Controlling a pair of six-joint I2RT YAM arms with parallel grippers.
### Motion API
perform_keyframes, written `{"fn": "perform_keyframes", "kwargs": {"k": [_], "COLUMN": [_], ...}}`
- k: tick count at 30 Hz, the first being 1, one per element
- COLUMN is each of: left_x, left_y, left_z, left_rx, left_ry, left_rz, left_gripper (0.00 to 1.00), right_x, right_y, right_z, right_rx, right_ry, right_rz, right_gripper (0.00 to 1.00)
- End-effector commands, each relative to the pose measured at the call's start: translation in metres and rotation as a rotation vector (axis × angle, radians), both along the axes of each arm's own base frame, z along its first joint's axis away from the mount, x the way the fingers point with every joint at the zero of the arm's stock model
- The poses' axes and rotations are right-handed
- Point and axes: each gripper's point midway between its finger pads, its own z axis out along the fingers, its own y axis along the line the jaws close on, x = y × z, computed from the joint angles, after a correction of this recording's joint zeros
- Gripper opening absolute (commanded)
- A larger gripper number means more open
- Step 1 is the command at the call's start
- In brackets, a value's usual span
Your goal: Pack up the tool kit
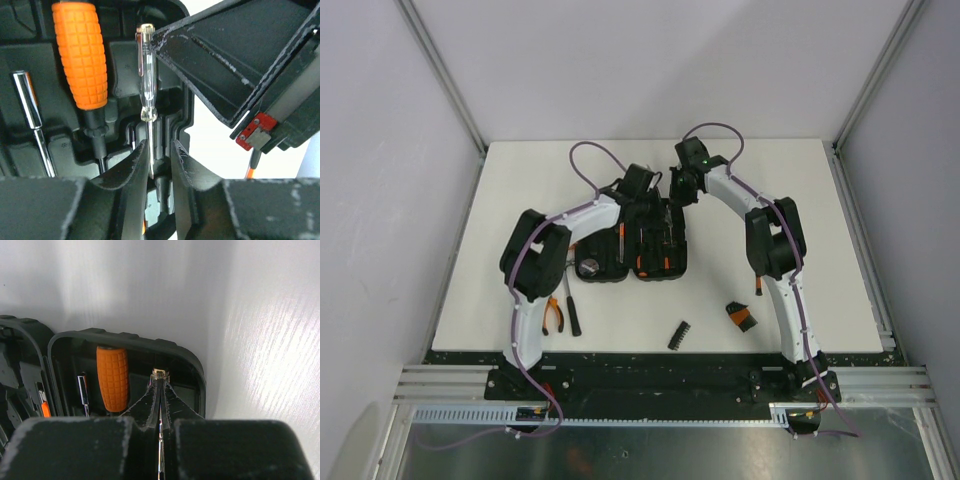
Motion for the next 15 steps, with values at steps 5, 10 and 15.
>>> {"fn": "perform_keyframes", "kwargs": {"k": [5, 10, 15], "left_x": [0.039, 0.051, 0.052], "left_y": [-0.010, -0.008, -0.001], "left_z": [0.015, 0.007, -0.010], "left_rx": [0.012, 0.040, 0.073], "left_ry": [-0.118, -0.131, -0.119], "left_rz": [0.032, 0.055, 0.061], "left_gripper": [0.27, 0.19, 0.13], "right_x": [-0.050, -0.051, -0.053], "right_y": [-0.017, -0.016, -0.014], "right_z": [-0.079, -0.079, -0.079], "right_rx": [-0.137, -0.131, -0.119], "right_ry": [0.217, 0.218, 0.221], "right_rz": [0.017, 0.020, 0.023], "right_gripper": [0.00, 0.00, 0.00]}}
